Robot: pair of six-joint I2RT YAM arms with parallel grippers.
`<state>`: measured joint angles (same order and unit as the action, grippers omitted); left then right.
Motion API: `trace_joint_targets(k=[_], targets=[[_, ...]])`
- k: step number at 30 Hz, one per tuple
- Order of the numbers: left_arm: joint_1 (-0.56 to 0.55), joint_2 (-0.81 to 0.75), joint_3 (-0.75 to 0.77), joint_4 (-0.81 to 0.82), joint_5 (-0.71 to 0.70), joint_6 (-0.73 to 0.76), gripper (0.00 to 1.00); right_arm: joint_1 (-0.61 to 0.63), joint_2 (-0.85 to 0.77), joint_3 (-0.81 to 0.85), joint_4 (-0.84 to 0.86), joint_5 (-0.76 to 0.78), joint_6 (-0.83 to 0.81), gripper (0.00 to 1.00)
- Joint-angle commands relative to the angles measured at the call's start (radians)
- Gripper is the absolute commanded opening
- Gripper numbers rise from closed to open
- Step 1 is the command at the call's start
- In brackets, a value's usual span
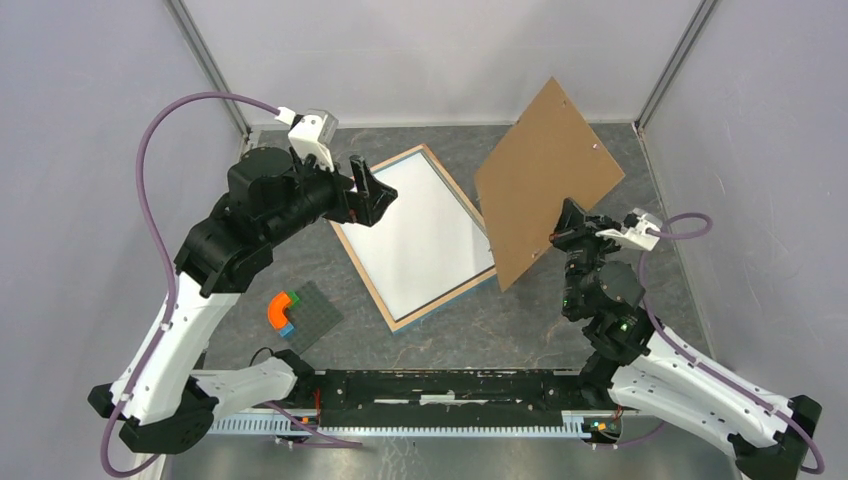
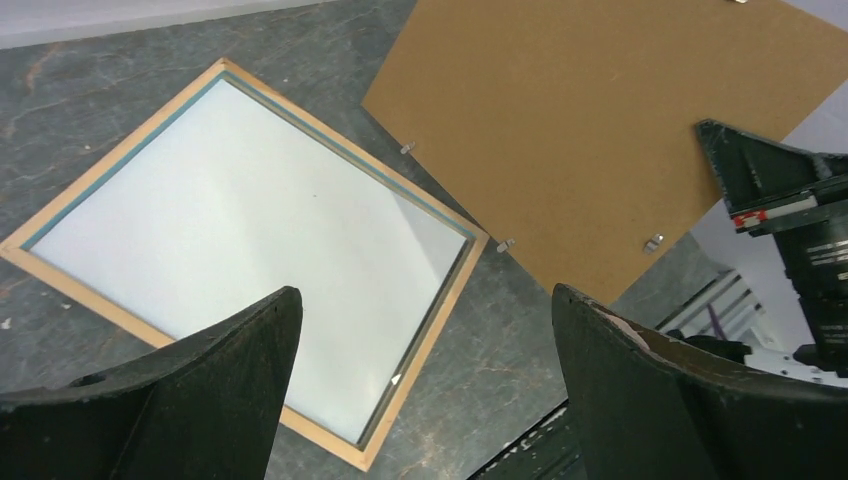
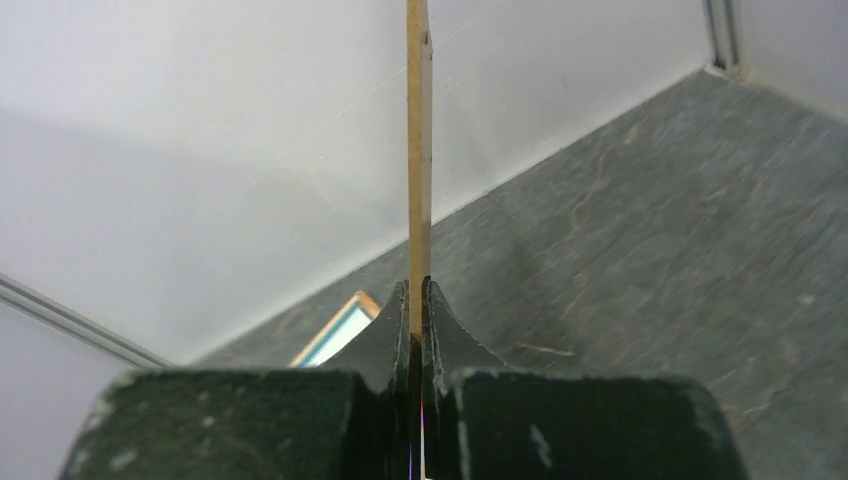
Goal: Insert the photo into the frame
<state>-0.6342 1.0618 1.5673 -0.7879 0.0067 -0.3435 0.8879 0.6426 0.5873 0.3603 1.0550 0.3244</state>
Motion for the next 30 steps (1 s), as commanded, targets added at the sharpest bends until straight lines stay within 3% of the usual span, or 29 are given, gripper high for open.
trace_joint_targets(k=[1, 7, 10, 14, 20, 26, 30], targets=[[0.002, -0.037, -0.026, -0.013, -0.073, 0.120, 1.00, -0.005, 0.017, 0.024, 0.011, 0.016, 0.391, 0.00], [0.002, -0.072, -0.083, -0.010, -0.155, 0.140, 1.00, -0.008, 0.107, -0.043, 0.107, -0.072, 0.627, 0.00], [0.002, -0.106, -0.112, -0.010, -0.185, 0.071, 1.00, -0.009, 0.168, -0.067, 0.137, -0.114, 0.747, 0.00], [0.001, -0.154, -0.147, 0.004, -0.121, 0.018, 1.00, -0.008, 0.299, -0.124, 0.321, -0.208, 0.875, 0.00], [0.002, -0.191, -0.161, -0.001, -0.089, 0.011, 1.00, 0.008, 0.458, -0.167, 0.557, -0.242, 0.937, 0.00], [0.002, -0.183, -0.178, -0.003, -0.071, -0.007, 1.00, 0.050, 0.528, -0.136, 0.498, -0.168, 1.013, 0.00], [0.002, -0.177, -0.193, 0.013, -0.054, -0.023, 1.00, 0.066, 0.579, -0.160, 0.567, -0.147, 1.032, 0.00]])
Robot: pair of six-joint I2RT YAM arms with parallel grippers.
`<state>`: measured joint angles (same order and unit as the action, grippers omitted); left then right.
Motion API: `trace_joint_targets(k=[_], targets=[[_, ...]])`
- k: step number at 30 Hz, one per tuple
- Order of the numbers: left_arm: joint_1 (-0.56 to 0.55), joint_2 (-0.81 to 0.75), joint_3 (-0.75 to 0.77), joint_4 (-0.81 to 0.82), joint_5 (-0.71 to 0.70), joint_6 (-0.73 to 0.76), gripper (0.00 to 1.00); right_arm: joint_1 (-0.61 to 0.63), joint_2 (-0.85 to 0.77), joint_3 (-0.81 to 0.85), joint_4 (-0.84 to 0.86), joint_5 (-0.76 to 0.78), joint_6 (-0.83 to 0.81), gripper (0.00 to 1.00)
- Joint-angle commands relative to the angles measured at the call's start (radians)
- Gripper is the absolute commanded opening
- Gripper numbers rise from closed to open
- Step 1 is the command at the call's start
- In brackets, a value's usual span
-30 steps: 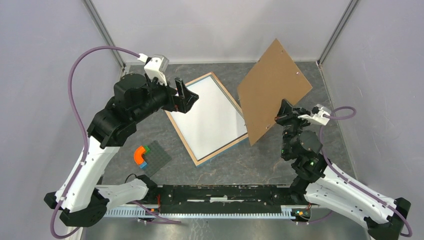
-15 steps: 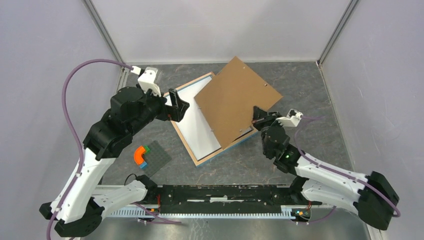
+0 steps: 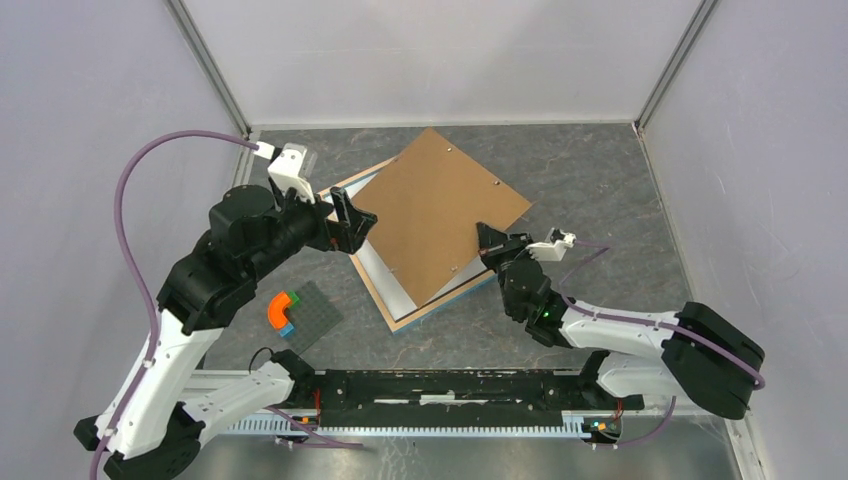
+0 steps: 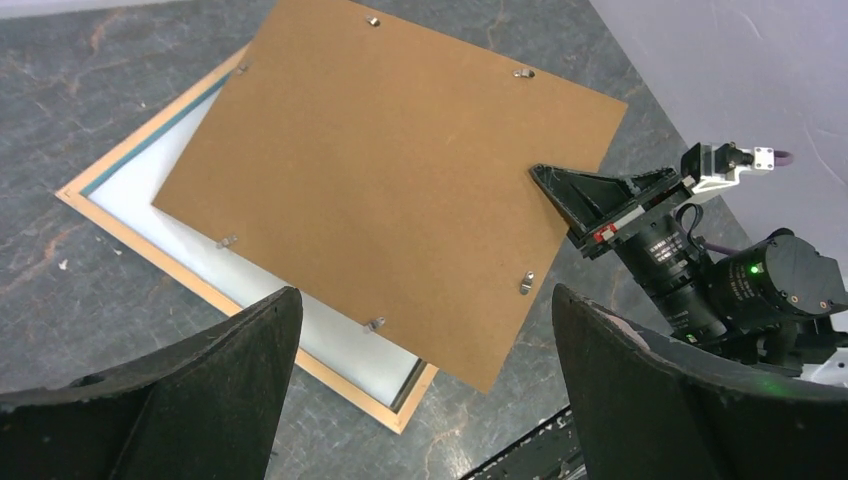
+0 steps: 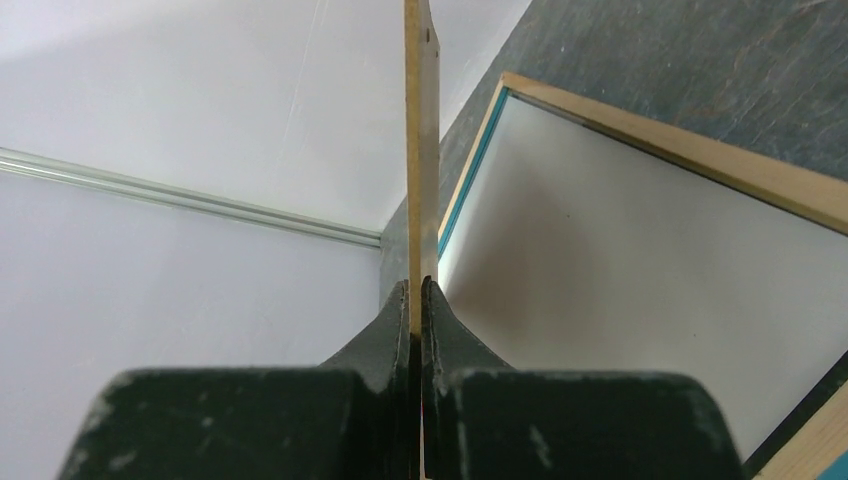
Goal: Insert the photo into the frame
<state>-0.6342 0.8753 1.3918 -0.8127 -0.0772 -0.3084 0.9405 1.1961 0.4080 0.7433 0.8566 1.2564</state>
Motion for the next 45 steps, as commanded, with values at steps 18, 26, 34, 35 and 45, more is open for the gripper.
trace_joint_targets(k=[18, 26, 34, 35, 45], targets=[[0.001, 0.029, -0.040, 0.045, 0.047, -0.078, 1.00, 0.030, 0.288, -0.046, 0.580, 0.021, 0.099, 0.00], [0.001, 0.040, -0.039, 0.046, 0.048, -0.086, 1.00, 0.060, 0.404, -0.036, 0.740, 0.054, 0.081, 0.00], [0.002, 0.047, -0.046, 0.046, 0.053, -0.090, 1.00, 0.076, 0.539, -0.015, 0.961, 0.122, -0.024, 0.00], [0.002, 0.046, -0.046, 0.047, 0.053, -0.091, 1.00, 0.077, 0.560, -0.012, 0.984, 0.127, -0.023, 0.00], [0.002, 0.045, -0.060, 0.054, 0.064, -0.101, 1.00, 0.082, 0.672, 0.044, 1.028, 0.142, 0.000, 0.00]])
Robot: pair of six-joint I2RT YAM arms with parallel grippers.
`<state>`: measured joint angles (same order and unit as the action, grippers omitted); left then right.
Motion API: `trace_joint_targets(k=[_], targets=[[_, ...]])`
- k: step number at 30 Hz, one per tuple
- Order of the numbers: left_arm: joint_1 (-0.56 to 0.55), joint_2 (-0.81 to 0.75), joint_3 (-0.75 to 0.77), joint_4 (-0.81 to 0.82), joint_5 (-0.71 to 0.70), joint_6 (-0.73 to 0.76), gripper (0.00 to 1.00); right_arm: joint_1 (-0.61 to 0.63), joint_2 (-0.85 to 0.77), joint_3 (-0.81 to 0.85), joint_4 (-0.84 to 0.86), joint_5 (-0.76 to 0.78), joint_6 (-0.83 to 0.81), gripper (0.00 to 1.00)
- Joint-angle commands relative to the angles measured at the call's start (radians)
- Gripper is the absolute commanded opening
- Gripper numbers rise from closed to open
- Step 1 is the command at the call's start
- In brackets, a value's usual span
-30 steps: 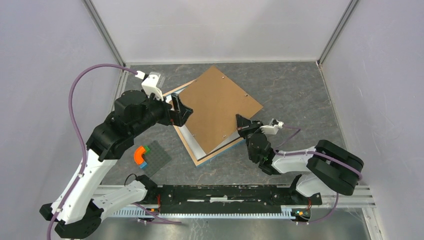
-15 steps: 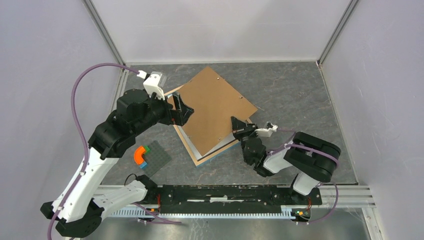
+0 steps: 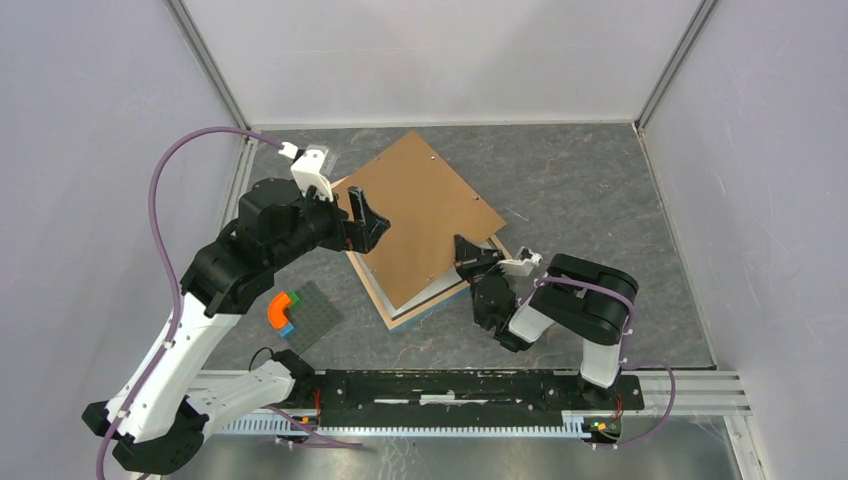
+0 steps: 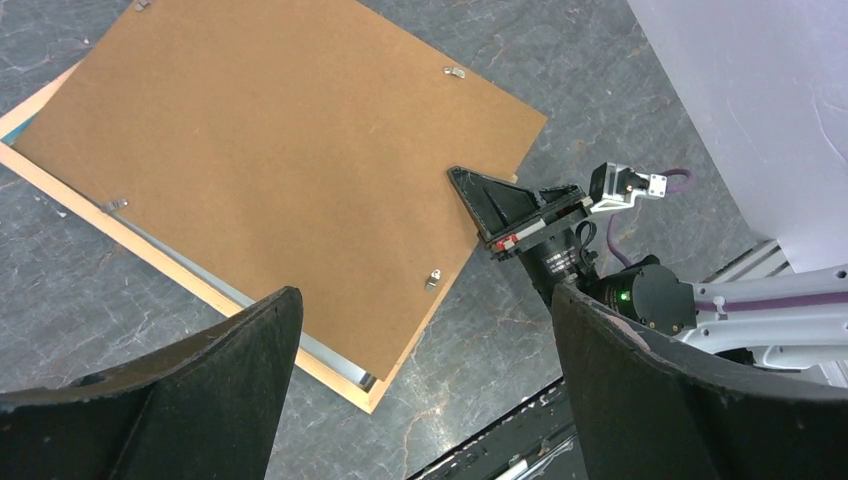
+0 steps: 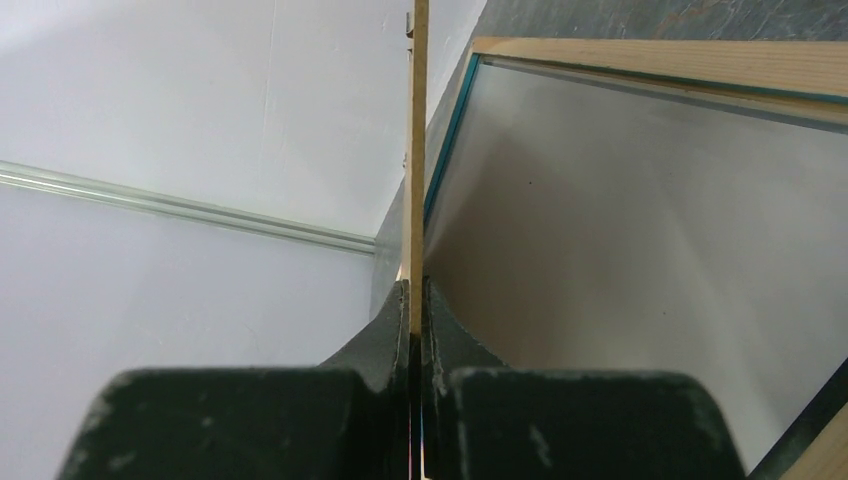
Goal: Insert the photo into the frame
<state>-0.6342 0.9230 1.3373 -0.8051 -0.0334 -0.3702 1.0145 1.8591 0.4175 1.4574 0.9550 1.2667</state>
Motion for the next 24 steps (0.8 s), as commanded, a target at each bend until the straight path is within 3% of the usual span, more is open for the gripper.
trace_joint_targets(k=[1, 6, 10, 11, 15, 20, 24], targets=[[0.001, -0.003, -0.006, 0.047, 0.020, -0.040, 1.00, 0.009, 0.010, 0.033, 0.314, 0.046, -0.017, 0.00], [0.002, 0.000, -0.019, 0.060, 0.022, -0.041, 1.00, 0.012, 0.038, 0.024, 0.329, 0.028, -0.032, 0.32], [0.002, 0.005, -0.025, 0.060, 0.026, -0.039, 1.00, 0.027, 0.029, -0.016, 0.305, 0.005, -0.082, 0.67], [0.002, 0.002, -0.028, 0.060, 0.024, -0.037, 1.00, 0.029, 0.018, -0.035, 0.281, 0.000, -0.082, 0.77], [0.002, -0.007, -0.043, 0.062, 0.006, -0.036, 1.00, 0.035, -0.084, -0.057, 0.019, -0.065, -0.024, 0.98], [0.002, 0.007, -0.049, 0.067, 0.001, -0.035, 1.00, 0.051, -0.194, 0.009, -0.365, -0.136, 0.010, 0.98], [0.002, 0.012, -0.047, 0.076, 0.002, -0.036, 1.00, 0.052, -0.199, 0.042, -0.498, -0.188, 0.061, 0.98]])
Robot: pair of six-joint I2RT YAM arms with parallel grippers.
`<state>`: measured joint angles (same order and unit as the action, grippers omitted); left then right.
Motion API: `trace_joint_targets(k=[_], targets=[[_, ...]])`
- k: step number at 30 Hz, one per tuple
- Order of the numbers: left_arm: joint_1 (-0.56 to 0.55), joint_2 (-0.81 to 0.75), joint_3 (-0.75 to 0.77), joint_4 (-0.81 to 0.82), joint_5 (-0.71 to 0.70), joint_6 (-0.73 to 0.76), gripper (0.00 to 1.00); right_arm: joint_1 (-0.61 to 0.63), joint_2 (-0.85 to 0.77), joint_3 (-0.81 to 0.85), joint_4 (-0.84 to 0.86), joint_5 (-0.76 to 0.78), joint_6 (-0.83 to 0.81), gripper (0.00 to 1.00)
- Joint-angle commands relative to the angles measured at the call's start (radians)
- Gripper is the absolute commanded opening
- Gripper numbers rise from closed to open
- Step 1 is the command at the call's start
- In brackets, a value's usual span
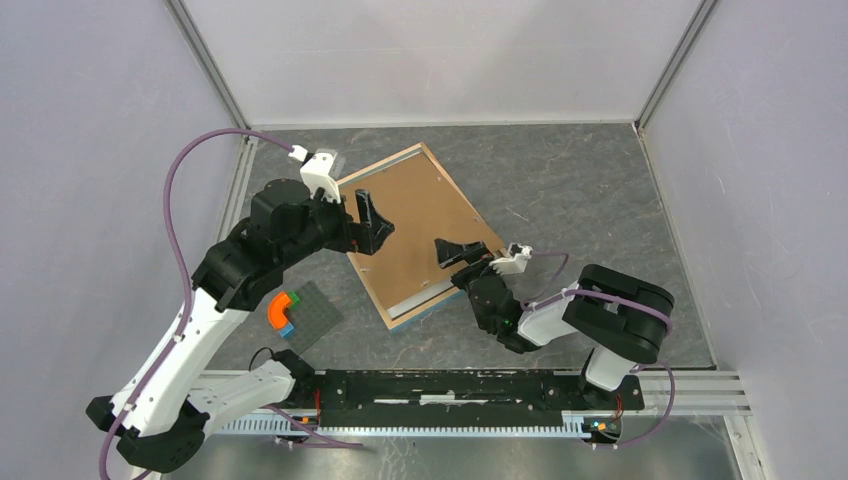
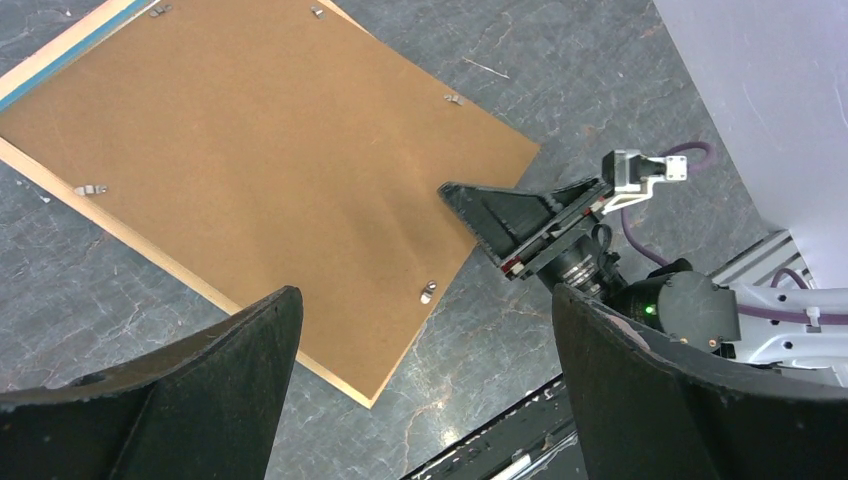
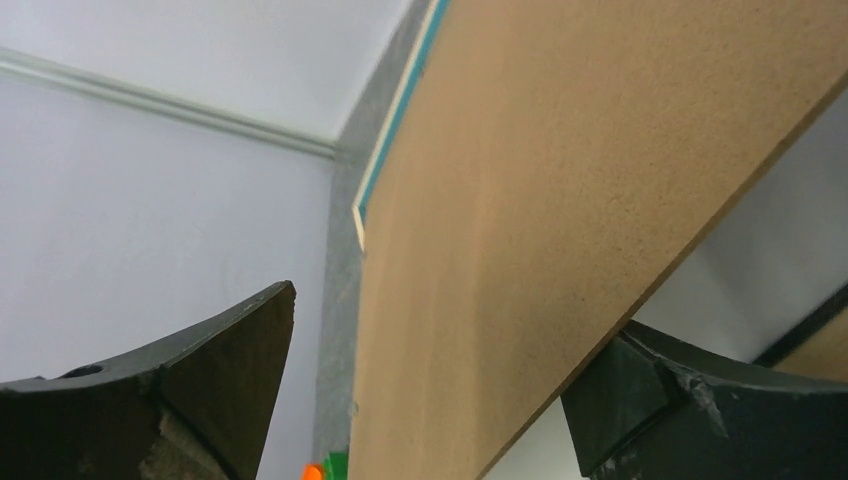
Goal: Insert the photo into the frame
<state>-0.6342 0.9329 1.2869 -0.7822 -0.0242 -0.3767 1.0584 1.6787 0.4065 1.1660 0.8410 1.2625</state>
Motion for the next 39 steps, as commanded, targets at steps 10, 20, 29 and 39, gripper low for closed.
trace_joint_targets(k=[10, 20, 29, 39], targets=[[0.002, -0.006, 0.005, 0.049, -0.013, -0.030, 1.00, 0.010, -0.058, 0.101, -0.422, -0.175, 0.111, 0.98], [0.002, -0.009, -0.006, 0.045, -0.020, -0.030, 1.00, 0.008, -0.134, 0.148, -0.644, -0.306, 0.030, 0.98], [0.002, 0.012, -0.026, 0.025, -0.051, -0.041, 1.00, 0.004, -0.297, 0.130, -0.818, -0.492, -0.216, 0.98], [0.101, 0.050, -0.186, 0.010, -0.028, -0.148, 1.00, -0.153, -0.505, 0.175, -1.122, -0.549, -0.842, 0.98]])
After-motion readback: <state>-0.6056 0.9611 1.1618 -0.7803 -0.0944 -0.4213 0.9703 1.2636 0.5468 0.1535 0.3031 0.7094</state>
